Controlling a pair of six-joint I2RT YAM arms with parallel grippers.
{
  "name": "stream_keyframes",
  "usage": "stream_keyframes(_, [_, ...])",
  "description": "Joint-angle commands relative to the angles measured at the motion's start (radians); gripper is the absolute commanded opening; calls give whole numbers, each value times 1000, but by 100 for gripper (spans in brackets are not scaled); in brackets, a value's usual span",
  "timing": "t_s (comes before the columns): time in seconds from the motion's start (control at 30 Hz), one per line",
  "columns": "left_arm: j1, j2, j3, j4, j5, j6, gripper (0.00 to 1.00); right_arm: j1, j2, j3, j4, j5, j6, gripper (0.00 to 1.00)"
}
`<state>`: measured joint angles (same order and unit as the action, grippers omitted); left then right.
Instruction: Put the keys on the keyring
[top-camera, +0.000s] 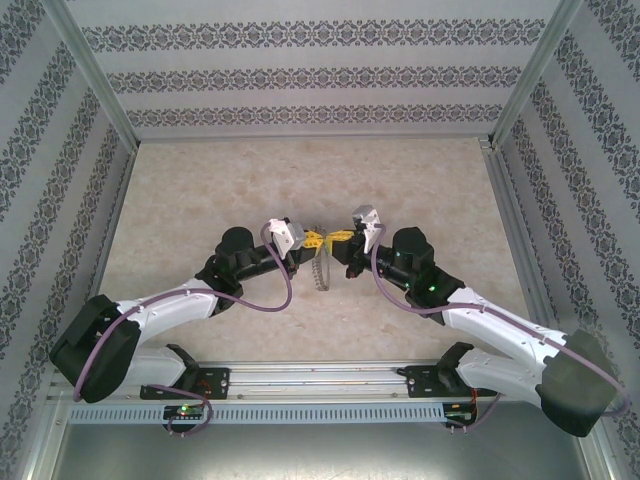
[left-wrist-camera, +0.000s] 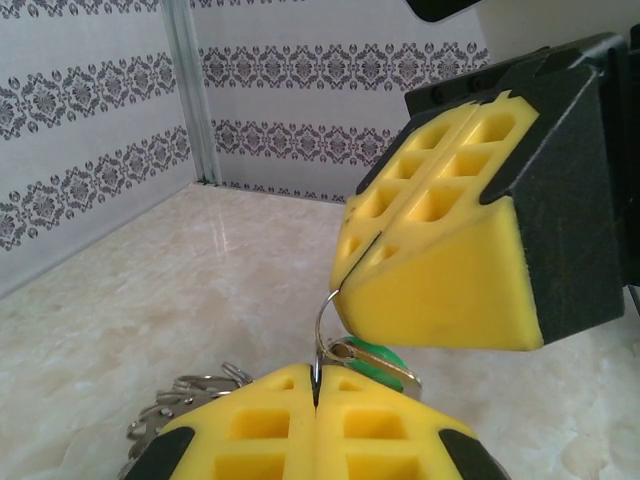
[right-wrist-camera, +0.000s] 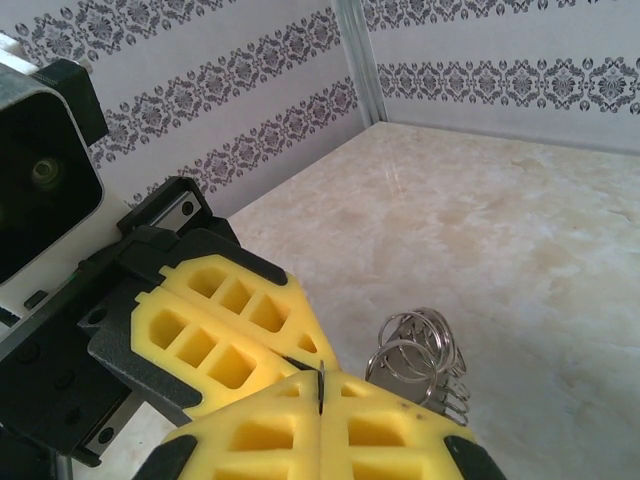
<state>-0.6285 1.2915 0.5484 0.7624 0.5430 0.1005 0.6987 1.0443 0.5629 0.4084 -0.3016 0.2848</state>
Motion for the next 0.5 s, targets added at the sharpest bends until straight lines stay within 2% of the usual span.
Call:
stream_keyframes(0.0, [-15, -6, 35, 43, 17, -6, 0, 14, 9, 35, 10, -11, -18, 0])
stream_keyframes(0.47, [-22, -18, 25, 80, 18, -25, 0, -31, 31, 6, 12, 7, -24, 0])
